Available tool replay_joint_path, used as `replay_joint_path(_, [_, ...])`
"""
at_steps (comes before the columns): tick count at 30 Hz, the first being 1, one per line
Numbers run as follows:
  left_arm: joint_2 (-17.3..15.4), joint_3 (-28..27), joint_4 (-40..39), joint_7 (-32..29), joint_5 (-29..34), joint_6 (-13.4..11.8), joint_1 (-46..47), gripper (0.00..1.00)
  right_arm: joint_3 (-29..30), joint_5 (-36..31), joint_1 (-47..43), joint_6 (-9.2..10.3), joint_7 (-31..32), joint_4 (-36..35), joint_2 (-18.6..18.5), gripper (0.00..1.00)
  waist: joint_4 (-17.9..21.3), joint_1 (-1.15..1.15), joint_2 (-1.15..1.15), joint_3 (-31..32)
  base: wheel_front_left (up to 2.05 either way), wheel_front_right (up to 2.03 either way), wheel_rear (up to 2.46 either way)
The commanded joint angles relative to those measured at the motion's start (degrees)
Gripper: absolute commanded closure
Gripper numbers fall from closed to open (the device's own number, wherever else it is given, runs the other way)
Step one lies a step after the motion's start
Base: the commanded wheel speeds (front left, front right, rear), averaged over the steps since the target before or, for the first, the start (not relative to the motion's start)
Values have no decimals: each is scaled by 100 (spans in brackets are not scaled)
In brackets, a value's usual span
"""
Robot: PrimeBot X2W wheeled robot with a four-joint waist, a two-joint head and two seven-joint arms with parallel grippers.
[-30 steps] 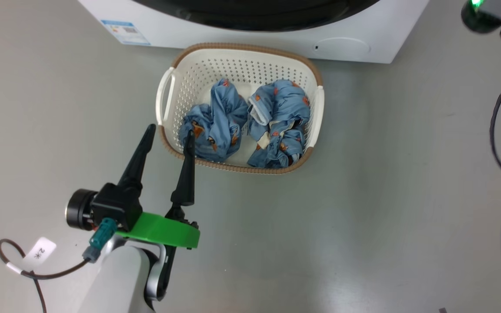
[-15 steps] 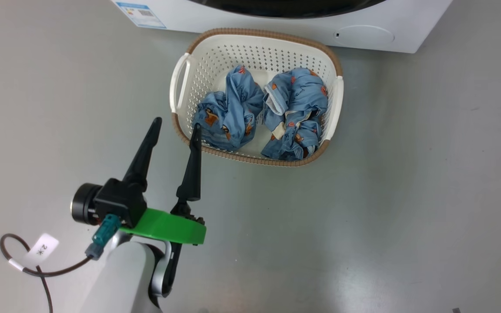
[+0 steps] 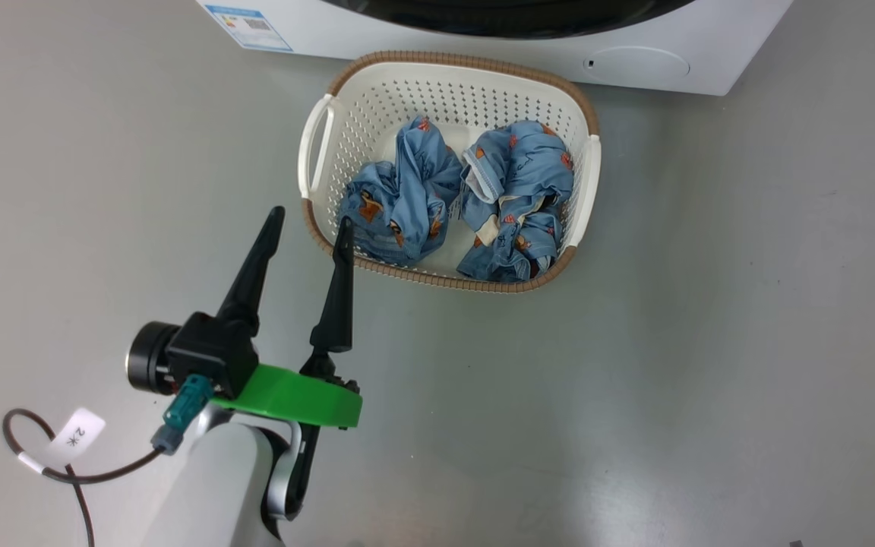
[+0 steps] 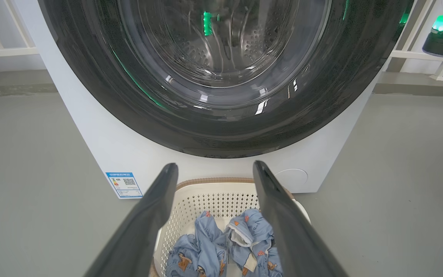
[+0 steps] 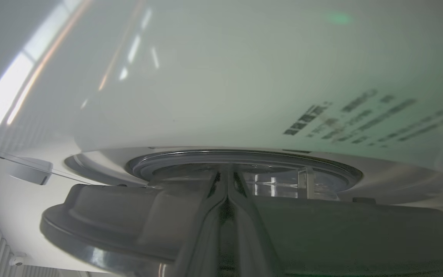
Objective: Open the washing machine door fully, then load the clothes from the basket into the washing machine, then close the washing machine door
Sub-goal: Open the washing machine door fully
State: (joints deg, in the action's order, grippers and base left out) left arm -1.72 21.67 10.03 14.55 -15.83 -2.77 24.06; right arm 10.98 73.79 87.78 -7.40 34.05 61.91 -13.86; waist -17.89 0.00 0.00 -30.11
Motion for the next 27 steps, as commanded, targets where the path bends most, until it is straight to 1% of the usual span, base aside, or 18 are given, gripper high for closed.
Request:
replay_joint_path(1, [-116, -163, -101, 45, -16, -48, 89, 0, -75, -71, 28, -9, 115, -197, 209, 100, 3, 0, 0, 16, 0, 0, 0])
replay_joint_path(14, [-116, -191, -8, 45, 26, -59, 13, 0, -186, -34, -808, -9, 715, -884, 297, 100, 73, 0, 0, 217, 0, 0, 0])
replay_joint_path(22, [-116, -240, 29, 45, 53, -73, -49, 0, -180, 41, -1438, -9, 1066, -1584, 439, 100, 118, 0, 0, 404, 0, 0, 0])
replay_joint_path(27, [-116, -295, 79, 45, 86, -58, -132, 0, -189, 59, -1909, -9, 1317, -2081, 600, 100, 158, 0, 0, 587, 0, 0, 0])
